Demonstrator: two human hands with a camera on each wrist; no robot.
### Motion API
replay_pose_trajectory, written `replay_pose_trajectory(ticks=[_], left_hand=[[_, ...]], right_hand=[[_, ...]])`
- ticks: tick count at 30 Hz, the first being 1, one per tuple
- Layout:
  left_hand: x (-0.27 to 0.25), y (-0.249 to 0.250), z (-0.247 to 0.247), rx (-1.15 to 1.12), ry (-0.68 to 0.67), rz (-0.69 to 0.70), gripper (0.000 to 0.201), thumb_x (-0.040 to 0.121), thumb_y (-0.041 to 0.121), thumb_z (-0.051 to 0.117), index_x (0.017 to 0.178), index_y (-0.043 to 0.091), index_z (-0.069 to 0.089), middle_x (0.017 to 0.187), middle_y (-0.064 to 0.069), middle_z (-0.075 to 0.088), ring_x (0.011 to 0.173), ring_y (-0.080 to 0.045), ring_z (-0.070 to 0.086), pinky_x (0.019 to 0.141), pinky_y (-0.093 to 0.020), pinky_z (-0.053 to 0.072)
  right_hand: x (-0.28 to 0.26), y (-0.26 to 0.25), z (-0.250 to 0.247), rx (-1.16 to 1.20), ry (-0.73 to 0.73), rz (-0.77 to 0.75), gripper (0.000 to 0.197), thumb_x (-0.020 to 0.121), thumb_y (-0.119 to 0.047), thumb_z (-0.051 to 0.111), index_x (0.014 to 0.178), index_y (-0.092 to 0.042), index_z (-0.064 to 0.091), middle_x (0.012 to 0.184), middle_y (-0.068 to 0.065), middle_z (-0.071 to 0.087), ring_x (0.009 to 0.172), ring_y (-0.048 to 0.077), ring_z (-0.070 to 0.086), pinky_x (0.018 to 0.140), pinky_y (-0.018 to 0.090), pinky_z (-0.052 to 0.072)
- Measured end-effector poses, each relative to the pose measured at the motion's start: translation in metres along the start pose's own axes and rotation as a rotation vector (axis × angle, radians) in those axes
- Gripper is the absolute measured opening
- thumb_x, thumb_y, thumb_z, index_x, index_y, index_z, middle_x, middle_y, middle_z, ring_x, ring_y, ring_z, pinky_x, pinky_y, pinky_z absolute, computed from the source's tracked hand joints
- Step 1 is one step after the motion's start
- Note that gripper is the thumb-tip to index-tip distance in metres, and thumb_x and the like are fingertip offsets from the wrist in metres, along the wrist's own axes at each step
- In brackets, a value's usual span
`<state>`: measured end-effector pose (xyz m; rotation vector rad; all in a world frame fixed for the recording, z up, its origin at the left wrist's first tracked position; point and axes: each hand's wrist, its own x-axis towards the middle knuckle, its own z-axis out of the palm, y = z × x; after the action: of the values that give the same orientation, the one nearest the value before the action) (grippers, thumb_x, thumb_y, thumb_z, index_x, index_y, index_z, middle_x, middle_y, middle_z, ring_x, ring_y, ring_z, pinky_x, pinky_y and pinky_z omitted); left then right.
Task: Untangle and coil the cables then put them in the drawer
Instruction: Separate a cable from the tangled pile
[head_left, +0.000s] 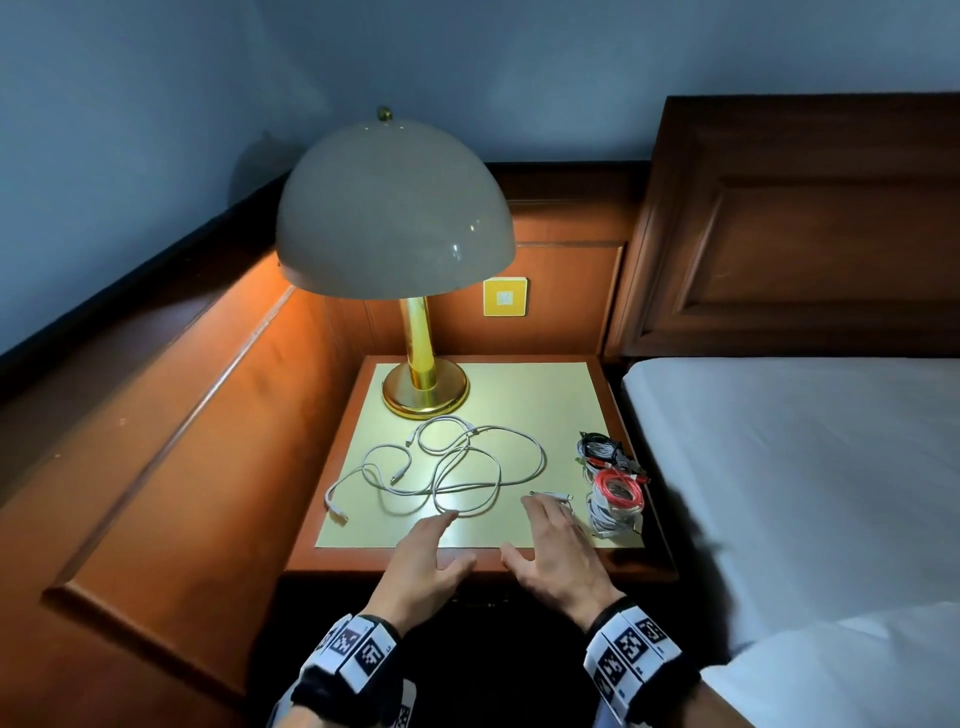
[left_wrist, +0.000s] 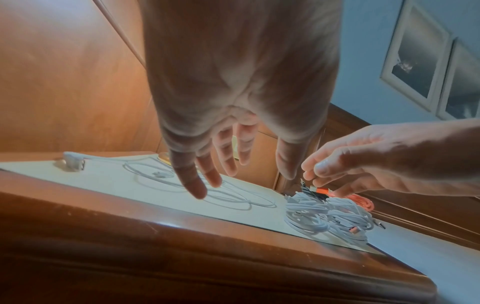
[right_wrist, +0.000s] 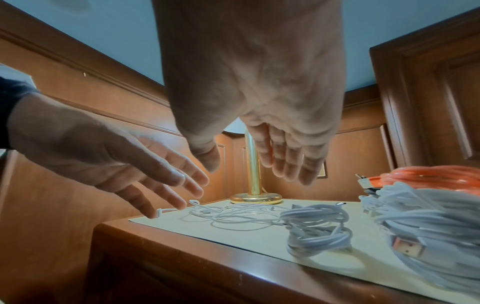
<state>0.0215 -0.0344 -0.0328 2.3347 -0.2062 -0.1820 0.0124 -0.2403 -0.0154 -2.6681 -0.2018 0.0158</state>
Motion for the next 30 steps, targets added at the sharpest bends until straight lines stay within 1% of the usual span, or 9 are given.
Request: replay_pose_trajectory(ticks=[3,6,10,14,18,20,23,26,30], left_hand=[[0.002,-0.009,-0.011,0.062,0.012,0.003,0.067,0.092,0.035,0.070,0.150,0.016,0.041,0.150,-0.001,0.046,0.140,-0.014,0.041,0.113,-0.019,0.024],[0.005,-0.020,-0.020,0.100,0.017,-0.030,0.067,0.093,0.036,0.067,0.150,0.015,0.041,0.150,-0.002,0.045,0.141,-0.015,0.039,0.114,-0.021,0.023],[0.016,-0.036,-0.026,0.135,0.023,-0.088,0.064,0.093,0.039,0.062,0.150,0.016,0.041,0.148,-0.002,0.043,0.140,-0.021,0.041,0.115,-0.031,0.034],[0.033,-0.046,-0.029,0.225,0.028,-0.142,0.064,0.095,0.037,0.057,0.153,0.019,0.035,0.153,-0.002,0.036,0.137,-0.025,0.039,0.115,-0.039,0.035],[0.052,-0.049,-0.031,0.318,0.046,-0.182,0.059,0.098,0.033,0.053,0.152,0.025,0.032,0.153,-0.002,0.032,0.131,-0.029,0.042,0.104,-0.042,0.043],[0.060,-0.050,-0.032,0.363,0.043,-0.203,0.050,0.100,0.032,0.051,0.148,0.027,0.040,0.148,-0.001,0.035,0.129,-0.028,0.044,0.097,-0.042,0.047],[0.067,-0.057,-0.030,0.366,0.021,-0.214,0.031,0.101,0.030,0.051,0.131,0.025,0.057,0.138,0.003,0.043,0.123,-0.024,0.046,0.093,-0.041,0.051],[0.070,-0.064,-0.028,0.328,0.067,-0.193,0.020,0.101,0.029,0.051,0.117,0.023,0.062,0.125,0.003,0.052,0.117,-0.022,0.049,0.090,-0.041,0.052],[0.064,-0.064,-0.026,0.223,0.182,-0.119,0.017,0.098,0.023,0.056,0.111,0.019,0.067,0.113,0.001,0.062,0.111,-0.023,0.055,0.091,-0.037,0.049]], right_hand=[[0.008,-0.010,0.003,-0.017,-0.040,-0.027,0.070,0.097,-0.047,0.050,0.153,-0.010,0.030,0.156,0.007,0.034,0.146,0.022,0.028,0.120,0.031,0.023],[0.018,-0.019,0.008,-0.037,-0.066,-0.059,0.068,0.098,-0.046,0.049,0.153,-0.009,0.030,0.154,0.007,0.036,0.143,0.023,0.029,0.119,0.031,0.024],[0.035,-0.029,0.015,-0.059,-0.083,-0.077,0.061,0.099,-0.042,0.047,0.150,-0.012,0.033,0.150,0.005,0.038,0.138,0.023,0.034,0.114,0.033,0.031],[0.056,-0.034,0.030,-0.087,-0.133,-0.069,0.054,0.100,-0.037,0.045,0.146,-0.012,0.036,0.147,0.007,0.038,0.135,0.025,0.036,0.109,0.036,0.038],[0.071,-0.035,0.050,-0.124,-0.212,-0.057,0.048,0.101,-0.027,0.045,0.144,-0.009,0.037,0.147,0.008,0.037,0.134,0.027,0.036,0.107,0.039,0.039],[0.075,-0.032,0.060,-0.142,-0.239,-0.053,0.041,0.100,-0.021,0.044,0.140,-0.008,0.042,0.143,0.008,0.040,0.133,0.028,0.037,0.105,0.039,0.041],[0.078,-0.026,0.071,-0.181,-0.259,-0.055,0.031,0.101,-0.019,0.042,0.130,-0.009,0.049,0.136,0.009,0.045,0.129,0.028,0.039,0.099,0.040,0.044],[0.082,-0.020,0.076,-0.165,-0.230,-0.042,0.025,0.103,-0.017,0.041,0.124,-0.008,0.052,0.132,0.009,0.046,0.126,0.028,0.042,0.095,0.039,0.045],[0.082,-0.016,0.073,-0.155,-0.193,-0.019,0.024,0.104,-0.019,0.040,0.120,-0.011,0.056,0.128,0.008,0.047,0.122,0.027,0.044,0.090,0.040,0.049]])
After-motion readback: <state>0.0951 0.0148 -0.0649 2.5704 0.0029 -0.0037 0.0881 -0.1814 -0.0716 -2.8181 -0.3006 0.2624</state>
